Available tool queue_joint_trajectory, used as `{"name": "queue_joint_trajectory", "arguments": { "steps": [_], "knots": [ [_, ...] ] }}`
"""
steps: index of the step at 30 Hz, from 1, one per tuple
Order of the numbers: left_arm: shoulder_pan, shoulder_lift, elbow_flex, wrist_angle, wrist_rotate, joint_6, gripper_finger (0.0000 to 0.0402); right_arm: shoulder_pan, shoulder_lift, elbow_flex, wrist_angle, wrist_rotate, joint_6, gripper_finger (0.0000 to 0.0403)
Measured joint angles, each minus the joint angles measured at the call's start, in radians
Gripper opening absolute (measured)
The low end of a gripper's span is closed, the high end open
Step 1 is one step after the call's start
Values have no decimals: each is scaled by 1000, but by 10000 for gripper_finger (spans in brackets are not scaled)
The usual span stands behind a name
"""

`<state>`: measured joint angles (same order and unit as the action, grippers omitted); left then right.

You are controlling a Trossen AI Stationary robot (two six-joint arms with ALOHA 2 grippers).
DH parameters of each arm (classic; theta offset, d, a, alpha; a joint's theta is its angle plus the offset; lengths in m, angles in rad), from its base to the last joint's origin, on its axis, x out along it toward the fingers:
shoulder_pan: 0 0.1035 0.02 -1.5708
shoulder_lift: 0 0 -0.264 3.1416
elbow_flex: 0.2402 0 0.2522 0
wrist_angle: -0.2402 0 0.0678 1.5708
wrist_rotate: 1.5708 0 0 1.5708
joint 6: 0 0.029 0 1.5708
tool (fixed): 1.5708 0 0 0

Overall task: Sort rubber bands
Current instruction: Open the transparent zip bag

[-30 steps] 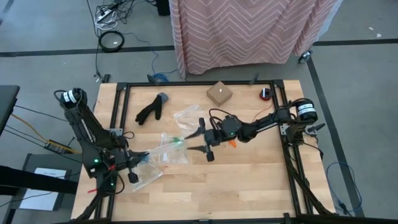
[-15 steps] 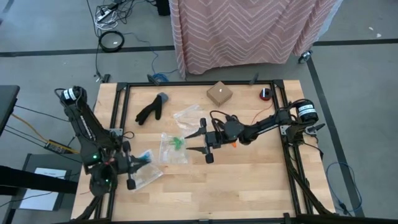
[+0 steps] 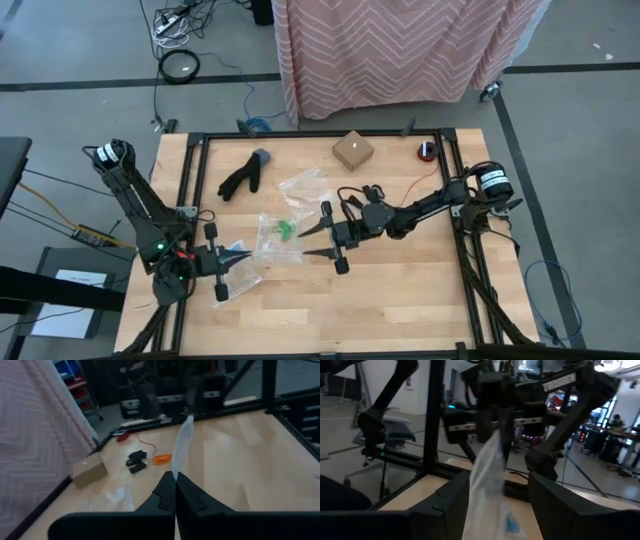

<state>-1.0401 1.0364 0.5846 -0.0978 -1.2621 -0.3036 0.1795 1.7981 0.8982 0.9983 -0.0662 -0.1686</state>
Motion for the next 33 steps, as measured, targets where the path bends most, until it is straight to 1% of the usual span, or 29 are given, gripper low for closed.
{"name": "queue_joint_trajectory", "arguments": {
  "steps": [5,8,12,15,18,21,22,24,27,30,33],
  "knots": [
    [0,-4,0,27,-19,11,1,5,0,0,-5,1,-8,190],
    [-2,-18,-1,33,-27,42,1,4,0,0,2,1,-9,190],
    [-5,-86,-1,26,-28,92,1,4,0,0,-1,2,8,190],
    [-24,-165,-1,3,-35,139,1,4,0,0,-8,1,40,190],
    [-57,-240,-16,-34,-109,137,1,7,0,0,-8,-2,54,190],
    [-101,-313,-86,-15,-261,113,1,9,0,0,-12,-5,70,190],
    [-113,-334,-110,-10,-284,96,1,10,0,0,-12,-6,71,190],
    [-125,-358,-153,42,-284,88,1,10,0,0,-11,-6,71,190],
    [-126,-353,-195,157,-265,115,1,10,0,0,-7,-4,70,190],
    [-126,-342,-229,266,-226,168,1,6,0,0,-7,39,41,190],
    [-126,-324,-261,341,-172,198,1,-7,0,0,-6,92,-10,190]
  ]
}}
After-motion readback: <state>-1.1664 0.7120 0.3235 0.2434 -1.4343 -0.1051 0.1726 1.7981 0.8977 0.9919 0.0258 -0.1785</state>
